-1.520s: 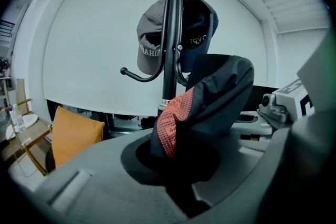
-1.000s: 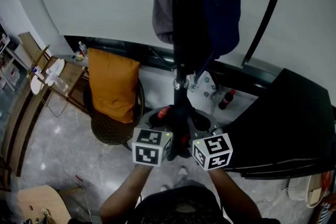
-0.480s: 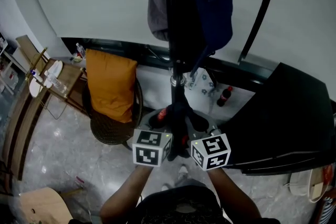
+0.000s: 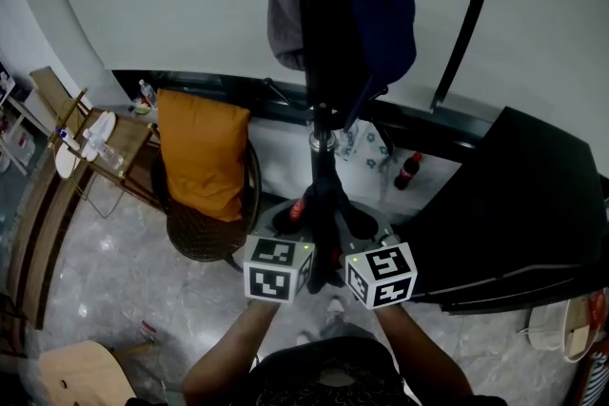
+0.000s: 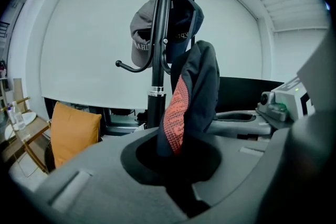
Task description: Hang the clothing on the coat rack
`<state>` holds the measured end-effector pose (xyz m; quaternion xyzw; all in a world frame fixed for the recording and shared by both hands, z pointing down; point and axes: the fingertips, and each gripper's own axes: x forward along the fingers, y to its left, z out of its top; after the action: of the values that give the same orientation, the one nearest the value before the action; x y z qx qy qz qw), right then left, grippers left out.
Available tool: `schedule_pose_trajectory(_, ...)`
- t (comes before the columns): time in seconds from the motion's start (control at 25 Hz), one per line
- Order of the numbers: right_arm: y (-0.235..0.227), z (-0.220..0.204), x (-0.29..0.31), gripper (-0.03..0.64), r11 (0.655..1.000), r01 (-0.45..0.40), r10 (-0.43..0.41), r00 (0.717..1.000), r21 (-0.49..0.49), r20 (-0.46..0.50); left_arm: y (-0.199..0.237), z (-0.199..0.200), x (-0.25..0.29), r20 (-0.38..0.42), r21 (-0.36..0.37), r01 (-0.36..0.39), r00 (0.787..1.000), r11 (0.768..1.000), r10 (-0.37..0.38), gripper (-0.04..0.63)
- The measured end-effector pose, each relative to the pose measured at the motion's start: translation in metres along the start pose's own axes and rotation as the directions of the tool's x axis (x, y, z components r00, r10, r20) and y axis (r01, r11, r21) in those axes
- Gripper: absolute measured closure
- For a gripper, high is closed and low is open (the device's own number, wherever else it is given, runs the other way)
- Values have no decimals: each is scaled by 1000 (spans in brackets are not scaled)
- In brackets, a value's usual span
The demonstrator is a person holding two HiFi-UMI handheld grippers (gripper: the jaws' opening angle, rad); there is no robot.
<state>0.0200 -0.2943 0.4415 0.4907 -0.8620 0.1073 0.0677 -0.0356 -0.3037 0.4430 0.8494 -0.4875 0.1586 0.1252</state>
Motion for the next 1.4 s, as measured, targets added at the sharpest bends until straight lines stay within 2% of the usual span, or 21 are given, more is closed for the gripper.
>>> schedule_pose_trajectory(0.44, 6, -3, -5, 591, 1000, -6, 6, 1000, 15, 2, -6, -1, -4, 0, 17, 13, 1000, 1000, -13, 566)
schedule_pose_trajectory(1.08, 12, -3, -12, 558, 1000, 12, -13, 1000, 28, 17, -14, -5, -12, 32, -13, 67, 997, 998, -66, 561)
schedule_pose_trajectory(1.4, 16, -3, -19, 548, 999, 22, -22, 1000, 29, 19, -16, -11, -19, 29, -30, 79, 997, 996, -78, 496)
